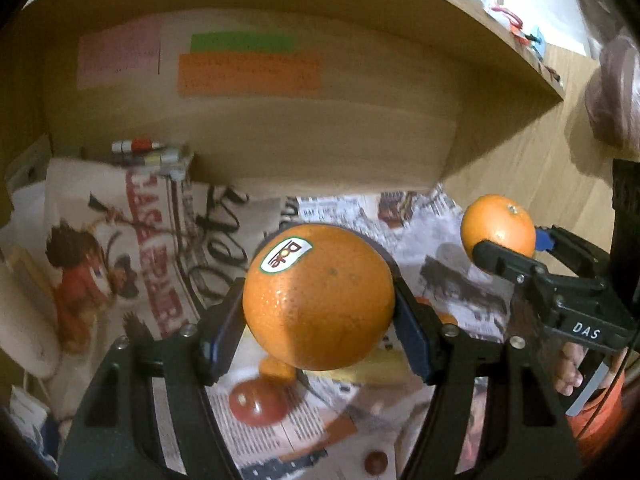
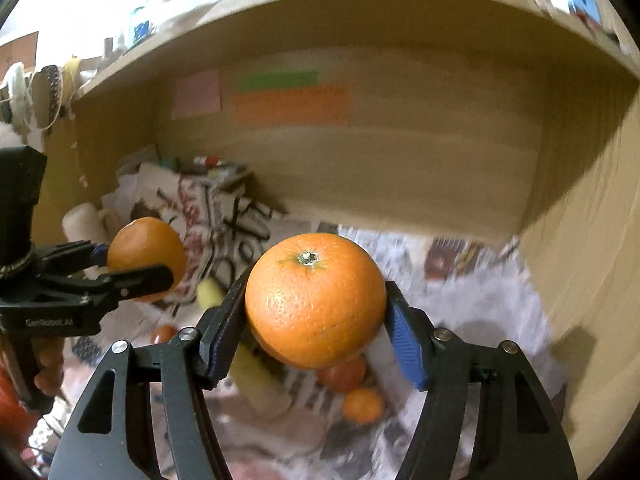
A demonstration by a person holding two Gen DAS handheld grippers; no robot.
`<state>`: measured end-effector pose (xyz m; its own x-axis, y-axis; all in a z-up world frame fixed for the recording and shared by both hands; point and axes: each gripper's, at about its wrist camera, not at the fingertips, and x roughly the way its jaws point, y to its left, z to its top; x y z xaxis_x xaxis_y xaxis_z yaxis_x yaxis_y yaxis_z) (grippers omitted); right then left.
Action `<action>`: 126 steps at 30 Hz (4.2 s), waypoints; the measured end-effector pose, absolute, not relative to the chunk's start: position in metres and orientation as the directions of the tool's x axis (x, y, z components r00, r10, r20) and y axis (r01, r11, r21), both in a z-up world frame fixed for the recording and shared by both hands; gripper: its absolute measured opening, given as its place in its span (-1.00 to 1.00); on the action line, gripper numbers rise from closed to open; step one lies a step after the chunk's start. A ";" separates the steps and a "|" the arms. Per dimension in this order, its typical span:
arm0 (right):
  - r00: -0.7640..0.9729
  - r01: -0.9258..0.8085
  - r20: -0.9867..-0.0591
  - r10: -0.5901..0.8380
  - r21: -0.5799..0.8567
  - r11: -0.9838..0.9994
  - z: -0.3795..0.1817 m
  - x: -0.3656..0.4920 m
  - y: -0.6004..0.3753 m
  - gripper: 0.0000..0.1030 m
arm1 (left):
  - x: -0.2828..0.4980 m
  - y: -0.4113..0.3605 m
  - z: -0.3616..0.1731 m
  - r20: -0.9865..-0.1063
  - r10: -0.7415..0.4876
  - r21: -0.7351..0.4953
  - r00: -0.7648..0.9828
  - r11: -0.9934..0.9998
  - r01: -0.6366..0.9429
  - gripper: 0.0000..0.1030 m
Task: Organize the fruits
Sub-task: 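Carry both oranges onto the dark plate and open both grippers, then grasp the pale yellow corn piece with the right gripper, then grasp the larger yellow corn piece with the left gripper while the right gripper holds its piece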
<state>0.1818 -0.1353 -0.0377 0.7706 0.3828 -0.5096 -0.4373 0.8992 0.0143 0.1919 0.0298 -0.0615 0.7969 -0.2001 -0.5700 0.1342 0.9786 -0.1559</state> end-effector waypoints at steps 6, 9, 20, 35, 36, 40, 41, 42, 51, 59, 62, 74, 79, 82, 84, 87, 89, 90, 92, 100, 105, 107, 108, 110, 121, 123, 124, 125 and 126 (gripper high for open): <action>0.760 -0.430 -0.525 0.383 0.036 0.902 -0.034 0.217 -0.132 0.22 | 0.223 0.032 -0.048 -0.568 -0.165 -0.112 0.807 0.986 0.123 0.34; 0.755 -0.429 -0.538 0.375 0.028 0.903 -0.036 0.234 -0.128 0.22 | 0.244 0.036 -0.048 -0.578 -0.160 -0.113 0.800 0.987 0.116 0.34; 0.672 -0.441 -0.654 0.347 0.022 0.897 -0.073 0.302 -0.111 0.22 | 0.328 0.041 -0.087 -0.699 -0.182 -0.123 0.692 0.983 0.134 0.34; 0.453 -0.506 -0.841 0.297 0.032 0.862 -0.146 0.352 -0.089 0.24 | 0.400 0.028 -0.162 -0.873 -0.243 -0.158 0.422 0.961 0.227 0.32; 0.426 -0.516 -0.855 0.294 0.037 0.856 -0.152 0.353 -0.088 0.26 | 0.400 0.024 -0.164 -0.878 -0.248 -0.152 0.409 0.955 0.254 0.33; 0.427 -0.513 -0.860 0.280 0.024 0.858 -0.153 0.354 -0.090 0.29 | 0.398 0.016 -0.165 -0.883 -0.239 -0.129 0.404 0.951 0.280 0.49; 0.435 -0.512 -0.855 0.283 0.024 0.858 -0.150 0.354 -0.090 0.32 | 0.398 0.017 -0.163 -0.879 -0.236 -0.129 0.415 0.954 0.269 0.52; 0.443 -0.512 -0.848 0.293 0.029 0.858 -0.145 0.354 -0.091 0.33 | 0.397 0.020 -0.161 -0.874 -0.235 -0.131 0.426 0.957 0.259 0.55; 0.547 -0.525 -0.757 0.358 0.023 0.851 -0.090 0.317 -0.093 0.52 | 0.350 0.040 -0.110 -0.768 -0.191 -0.101 0.612 0.979 0.179 0.64; 0.598 -0.565 -0.690 0.407 -0.002 0.825 -0.072 0.269 -0.086 0.52 | 0.281 0.053 -0.085 -0.682 -0.129 -0.042 0.720 0.990 0.137 0.85; 0.585 -0.591 -0.686 0.433 0.005 0.807 -0.077 0.252 -0.074 0.52 | 0.261 0.064 -0.088 -0.668 -0.094 -0.022 0.738 0.994 0.107 0.90; 0.400 -0.684 -0.799 0.449 0.066 0.726 -0.132 0.249 -0.011 0.21 | 0.217 0.111 -0.128 -0.710 -0.018 -0.014 0.704 1.000 0.011 0.90; 0.302 -0.720 -0.843 0.444 0.104 0.686 -0.148 0.258 0.011 -0.04 | 0.213 0.123 -0.142 -0.727 -0.021 -0.043 0.686 0.999 -0.015 0.90; 0.305 -0.732 -0.848 0.433 0.082 0.677 -0.152 0.255 0.016 -0.12 | 0.211 0.125 -0.147 -0.732 -0.031 -0.058 0.681 0.998 -0.016 0.90; 0.326 -0.738 -0.845 0.424 0.052 0.673 -0.152 0.249 0.017 -0.16 | 0.210 0.125 -0.150 -0.733 -0.032 -0.058 0.679 0.998 -0.016 0.90; 0.345 -0.742 -0.835 0.429 0.037 0.669 -0.146 0.243 0.016 -0.35 | 0.211 0.125 -0.150 -0.732 -0.024 -0.053 0.681 0.998 -0.021 0.90; 0.363 -0.737 -0.826 0.431 0.028 0.675 -0.142 0.240 0.014 -0.35 | 0.212 0.124 -0.148 -0.728 -0.030 -0.064 0.685 0.998 -0.024 0.90; 0.367 -0.734 -0.821 0.437 0.033 0.678 -0.139 0.238 0.011 -0.35 | 0.212 0.124 -0.147 -0.726 -0.036 -0.071 0.687 0.997 -0.023 0.90; 0.373 -0.726 -0.809 0.453 0.049 0.686 -0.133 0.236 0.001 -0.35 | 0.211 0.122 -0.142 -0.720 -0.045 -0.083 0.693 0.996 -0.021 0.90; 0.448 -0.660 -0.770 0.454 0.058 0.749 -0.116 0.216 -0.057 -0.35 | 0.199 0.097 -0.126 -0.699 -0.074 -0.071 0.711 0.997 0.034 0.90; 0.472 -0.589 -0.786 0.400 0.057 0.806 -0.129 0.199 -0.104 -0.34 | 0.194 0.073 -0.123 -0.698 -0.109 -0.067 0.708 0.994 0.087 0.90; 0.468 -0.570 -0.792 0.392 0.068 0.819 -0.133 0.192 -0.119 -0.34 | 0.193 0.061 -0.124 -0.702 -0.118 -0.058 0.702 0.992 0.109 0.90; 0.471 -0.560 -0.794 0.385 0.069 0.826 -0.134 0.188 -0.128 -0.34 | 0.192 0.057 -0.124 -0.704 -0.120 -0.055 0.700 0.992 0.114 0.90; 0.476 -0.548 -0.796 0.375 0.065 0.834 -0.137 0.179 -0.139 -0.34 | 0.190 0.047 -0.127 -0.710 -0.129 -0.052 0.693 0.990 0.130 0.90; 0.436 -0.520 -0.821 0.368 0.105 0.848 -0.155 0.164 -0.167 -0.34 | 0.195 -0.011 -0.147 -0.774 -0.192 -0.061 0.604 0.971 0.230 0.90; 0.434 -0.523 -0.817 0.379 0.114 0.845 -0.153 0.164 -0.168 -0.32 | 0.196 -0.022 -0.149 -0.782 -0.202 -0.059 0.589 0.966 0.253 0.90; 0.439 -0.526 -0.811 0.388 0.118 0.842 -0.151 0.164 -0.168 -0.32 | 0.197 -0.027 -0.150 -0.786 -0.210 -0.062 0.581 0.963 0.264 0.90; 0.445 -0.529 -0.804 0.394 0.118 0.840 -0.150 0.163 -0.168 -0.32 | 0.198 -0.032 -0.153 -0.794 -0.221 -0.070 0.567 0.958 0.277 0.90; 0.458 -0.531 -0.798 0.393 0.110 0.840 -0.146 0.163 -0.168 -0.32 | 0.199 -0.035 -0.154 -0.798 -0.225 -0.074 0.559 0.957 0.280 0.90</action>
<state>0.1631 -0.1678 -0.1465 0.4576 0.3932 -0.7975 -0.5305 0.8405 0.1100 0.1994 -0.0346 -0.1545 0.5586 -0.2250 -0.7983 0.2803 0.9571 -0.0736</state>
